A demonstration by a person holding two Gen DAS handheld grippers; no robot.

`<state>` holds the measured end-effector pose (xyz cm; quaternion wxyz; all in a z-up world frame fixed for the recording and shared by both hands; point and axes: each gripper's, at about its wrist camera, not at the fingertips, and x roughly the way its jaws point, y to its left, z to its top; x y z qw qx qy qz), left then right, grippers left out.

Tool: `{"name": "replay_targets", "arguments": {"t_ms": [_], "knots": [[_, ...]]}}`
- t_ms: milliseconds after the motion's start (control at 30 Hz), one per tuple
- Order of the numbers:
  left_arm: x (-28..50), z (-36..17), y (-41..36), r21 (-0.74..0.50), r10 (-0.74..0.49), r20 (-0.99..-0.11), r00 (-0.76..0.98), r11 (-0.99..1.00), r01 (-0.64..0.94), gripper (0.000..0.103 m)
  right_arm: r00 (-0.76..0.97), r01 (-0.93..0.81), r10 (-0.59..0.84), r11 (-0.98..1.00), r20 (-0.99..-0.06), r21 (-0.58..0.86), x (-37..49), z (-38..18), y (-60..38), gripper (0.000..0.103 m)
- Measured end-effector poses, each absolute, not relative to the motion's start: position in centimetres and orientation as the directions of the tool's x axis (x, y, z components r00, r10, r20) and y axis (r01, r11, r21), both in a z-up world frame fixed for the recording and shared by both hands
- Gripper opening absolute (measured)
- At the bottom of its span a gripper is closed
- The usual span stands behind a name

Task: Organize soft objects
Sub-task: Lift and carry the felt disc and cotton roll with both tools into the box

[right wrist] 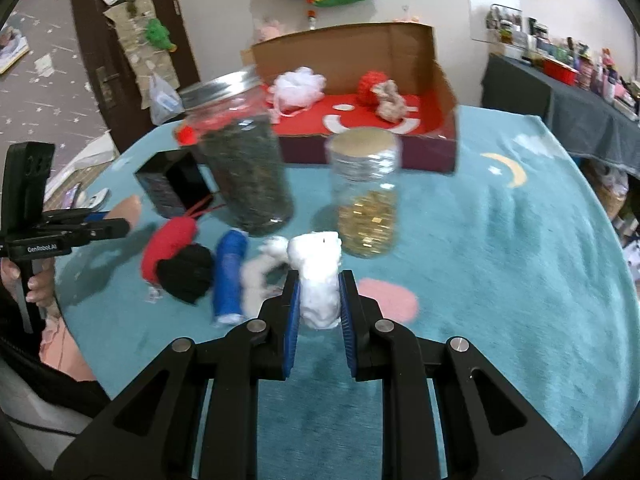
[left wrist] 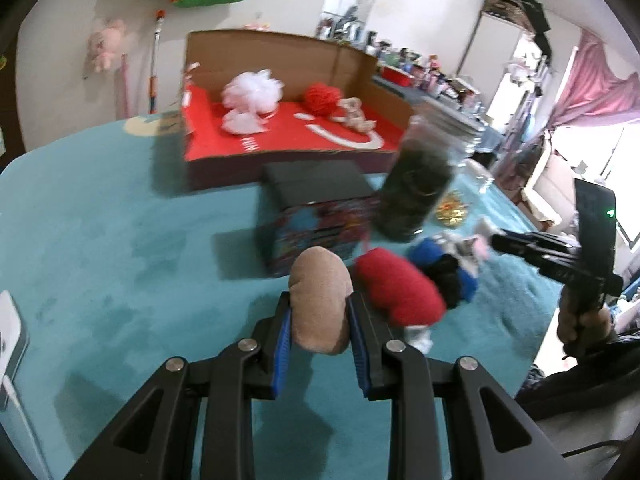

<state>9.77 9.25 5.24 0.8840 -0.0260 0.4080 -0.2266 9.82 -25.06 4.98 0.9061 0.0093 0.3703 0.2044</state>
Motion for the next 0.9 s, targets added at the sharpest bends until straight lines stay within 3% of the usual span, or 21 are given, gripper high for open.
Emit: {"name": "replay_targets", "arguments": {"t_ms": [367,900], "knots": [[11.8,4.1,12.7,-0.185,-0.346,-0.743,0.573,0.929,0.322,0.028,0.648,-0.276,0.311,0.947,-0.695,0.167,11.5,4.4,-28.9,0.018],[17.2,5.3,12.6,-0.131,-0.397,-0.727,0.56,0.881,0.455,0.028,0.628,-0.388,0.333,0.917,-0.703,0.088,17.0,5.3,-29.4,0.018]]}}
